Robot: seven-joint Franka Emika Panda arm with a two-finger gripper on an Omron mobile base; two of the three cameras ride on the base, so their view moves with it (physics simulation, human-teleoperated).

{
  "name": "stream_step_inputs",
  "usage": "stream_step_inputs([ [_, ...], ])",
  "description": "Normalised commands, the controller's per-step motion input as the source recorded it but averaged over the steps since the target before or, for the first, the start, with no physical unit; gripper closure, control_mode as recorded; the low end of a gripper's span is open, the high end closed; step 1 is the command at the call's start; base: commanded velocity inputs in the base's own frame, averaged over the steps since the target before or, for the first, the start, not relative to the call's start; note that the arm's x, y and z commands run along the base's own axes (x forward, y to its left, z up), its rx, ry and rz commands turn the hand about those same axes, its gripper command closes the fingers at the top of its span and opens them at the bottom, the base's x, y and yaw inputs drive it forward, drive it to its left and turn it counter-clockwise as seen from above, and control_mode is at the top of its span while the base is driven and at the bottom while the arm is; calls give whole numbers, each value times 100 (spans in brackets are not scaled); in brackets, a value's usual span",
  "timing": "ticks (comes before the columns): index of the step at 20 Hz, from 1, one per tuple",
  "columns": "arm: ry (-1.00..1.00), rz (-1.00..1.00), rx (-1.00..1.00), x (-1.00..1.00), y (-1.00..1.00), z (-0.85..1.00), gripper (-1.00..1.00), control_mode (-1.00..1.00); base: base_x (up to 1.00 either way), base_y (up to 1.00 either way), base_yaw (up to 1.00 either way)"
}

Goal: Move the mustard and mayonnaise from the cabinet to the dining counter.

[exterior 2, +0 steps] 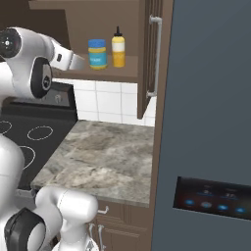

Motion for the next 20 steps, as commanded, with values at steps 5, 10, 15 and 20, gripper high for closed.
stream_step_inputs([
  [5, 0, -15, -7, 30, -28, 5, -100, -100, 0, 0, 0],
  [10, 0, 0, 0, 25, -5, 3, -100, -100, 0, 0, 0],
  [15, 3, 2, 0, 19, -2, 8, -100, -100, 0, 0, 0],
  [20, 11, 3, -2, 14, -8, 8, -100, -100, 0, 0, 0],
])
